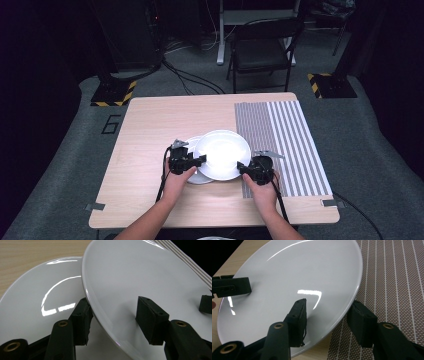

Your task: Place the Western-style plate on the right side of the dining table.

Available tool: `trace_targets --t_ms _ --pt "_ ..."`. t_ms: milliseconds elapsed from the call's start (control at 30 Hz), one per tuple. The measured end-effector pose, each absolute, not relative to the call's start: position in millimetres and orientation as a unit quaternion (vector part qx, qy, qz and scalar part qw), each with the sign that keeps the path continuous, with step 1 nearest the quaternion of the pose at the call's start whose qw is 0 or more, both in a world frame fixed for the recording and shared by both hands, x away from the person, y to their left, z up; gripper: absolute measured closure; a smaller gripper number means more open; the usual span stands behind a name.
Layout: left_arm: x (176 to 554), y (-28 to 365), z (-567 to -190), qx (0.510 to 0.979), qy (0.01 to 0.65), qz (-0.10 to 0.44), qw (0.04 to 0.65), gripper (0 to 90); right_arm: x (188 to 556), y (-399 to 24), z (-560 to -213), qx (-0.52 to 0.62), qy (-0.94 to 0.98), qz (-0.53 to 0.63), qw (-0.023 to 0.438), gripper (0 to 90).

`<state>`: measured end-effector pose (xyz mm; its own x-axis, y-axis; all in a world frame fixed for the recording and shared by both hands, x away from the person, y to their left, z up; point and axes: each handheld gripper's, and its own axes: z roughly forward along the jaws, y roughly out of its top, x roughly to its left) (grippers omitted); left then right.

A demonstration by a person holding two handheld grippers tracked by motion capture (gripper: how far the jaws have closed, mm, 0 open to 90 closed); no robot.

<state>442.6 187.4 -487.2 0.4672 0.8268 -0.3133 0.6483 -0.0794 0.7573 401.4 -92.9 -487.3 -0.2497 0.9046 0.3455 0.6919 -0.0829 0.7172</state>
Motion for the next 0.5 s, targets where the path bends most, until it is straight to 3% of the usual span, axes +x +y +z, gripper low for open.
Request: trace_targets --t_ms 500 --pt "447.3 179.8 -480.9 0.731 0.501 0.096 0.453 46.7 402.8 -100.3 -480.2 0.602 0.661 0.429 0.13 50.3"
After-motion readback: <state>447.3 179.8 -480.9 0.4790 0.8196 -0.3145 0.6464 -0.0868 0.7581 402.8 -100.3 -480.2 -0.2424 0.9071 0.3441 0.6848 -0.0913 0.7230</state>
